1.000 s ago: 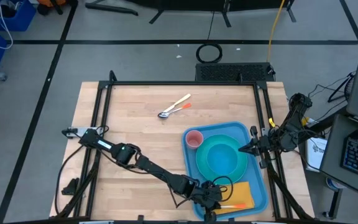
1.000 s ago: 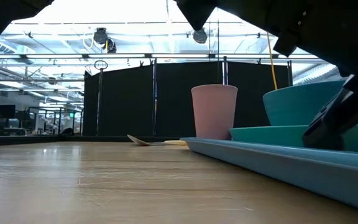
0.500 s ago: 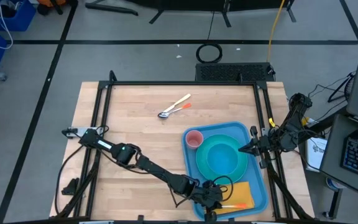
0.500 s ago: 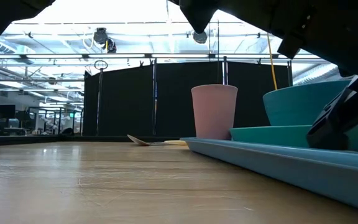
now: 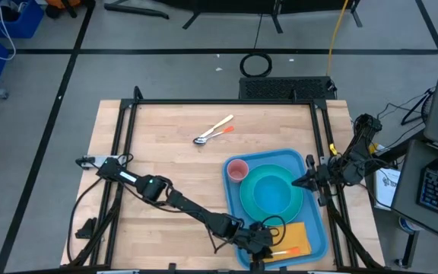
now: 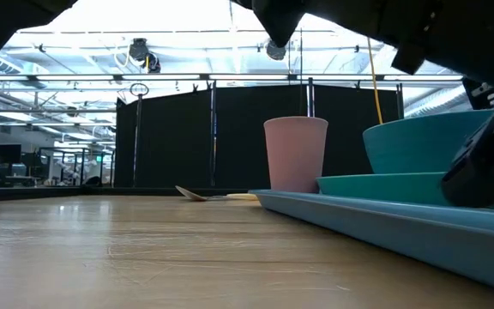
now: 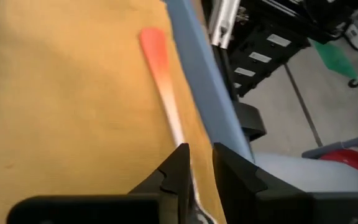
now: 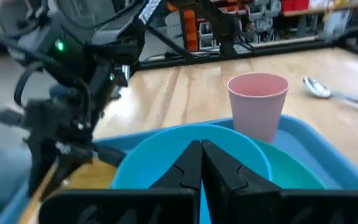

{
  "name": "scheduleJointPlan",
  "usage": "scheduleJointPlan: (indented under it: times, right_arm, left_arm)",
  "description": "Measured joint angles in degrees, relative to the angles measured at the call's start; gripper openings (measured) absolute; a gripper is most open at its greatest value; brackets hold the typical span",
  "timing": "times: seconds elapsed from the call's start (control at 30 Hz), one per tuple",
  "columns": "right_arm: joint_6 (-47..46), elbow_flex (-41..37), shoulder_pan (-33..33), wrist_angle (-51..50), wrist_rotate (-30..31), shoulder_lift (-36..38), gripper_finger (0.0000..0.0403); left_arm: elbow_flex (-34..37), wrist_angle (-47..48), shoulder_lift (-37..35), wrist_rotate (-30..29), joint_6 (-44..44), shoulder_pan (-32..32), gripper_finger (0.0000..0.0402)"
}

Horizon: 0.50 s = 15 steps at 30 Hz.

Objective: Set up tray
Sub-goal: Put the orange fork on top of the yellow table napkin on the blue tray, then move the blue tray to the center of the table

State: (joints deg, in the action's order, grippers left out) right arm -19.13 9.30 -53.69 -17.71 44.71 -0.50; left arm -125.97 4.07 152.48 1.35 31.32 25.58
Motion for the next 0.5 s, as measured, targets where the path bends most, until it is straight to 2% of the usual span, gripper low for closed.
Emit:
scheduleJointPlan:
  times: [0.13,0.37,0.43,0.5]
  right_arm:
    - [-3.66,-0.28,0.02,5.75,0.02,-0.04,0.0000]
    - [-3.08,-0.20,0.04,17.98,-0.21,-0.34,0.0000]
    - [-3.56,-0.20,0.06,18.47,0.51,-0.45,0.0000]
    - [-2.66,-0.17,0.06,17.51,4.31,-0.99,0.0000]
  left_arm:
    - [0.07,-0.23,-1.54,0.21,-1.85,-0.02,0.0073]
    - [0.07,3.94,-6.38,-0.84,-7.34,-0.11,0.0073]
    - [0.07,7.96,-7.84,-4.05,-9.44,0.18,0.0073]
    - [0.07,12.50,-9.51,-8.29,-9.94,0.69,0.0068]
